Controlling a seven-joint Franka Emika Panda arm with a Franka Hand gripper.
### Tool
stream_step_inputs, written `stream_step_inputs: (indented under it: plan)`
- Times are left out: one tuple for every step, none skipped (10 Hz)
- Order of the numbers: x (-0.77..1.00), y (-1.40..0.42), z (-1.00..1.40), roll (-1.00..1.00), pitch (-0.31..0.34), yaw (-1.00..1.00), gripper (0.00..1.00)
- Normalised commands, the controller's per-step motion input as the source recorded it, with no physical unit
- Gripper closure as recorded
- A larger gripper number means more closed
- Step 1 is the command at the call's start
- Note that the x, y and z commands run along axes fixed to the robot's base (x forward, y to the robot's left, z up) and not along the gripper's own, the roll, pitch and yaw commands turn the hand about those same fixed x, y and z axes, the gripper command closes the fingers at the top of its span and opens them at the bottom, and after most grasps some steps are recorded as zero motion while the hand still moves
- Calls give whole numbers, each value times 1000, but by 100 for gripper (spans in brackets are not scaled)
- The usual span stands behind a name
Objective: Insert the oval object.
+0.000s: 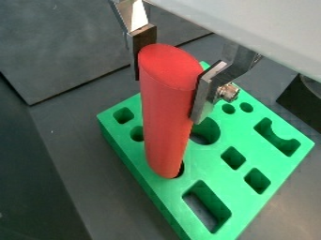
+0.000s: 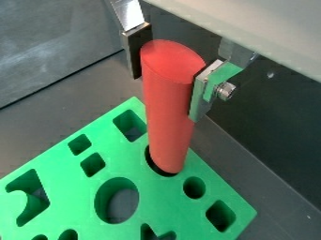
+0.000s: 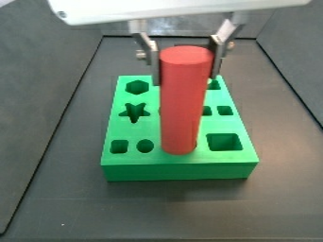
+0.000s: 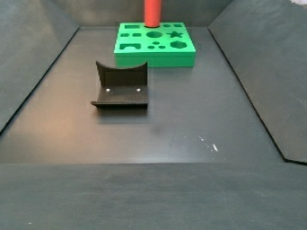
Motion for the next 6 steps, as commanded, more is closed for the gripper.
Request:
stream_step_inputs:
  plan:
    - [0, 151, -220, 37, 0, 0, 100]
    - [0, 157, -217, 0, 0, 0, 100]
    - [0, 180, -183, 0, 0, 0, 100]
    - [-3, 180, -129, 0, 0, 0, 100]
    - [-6, 154, -89, 0, 0, 0, 100]
    - [-6, 160, 0, 0, 1, 0, 100]
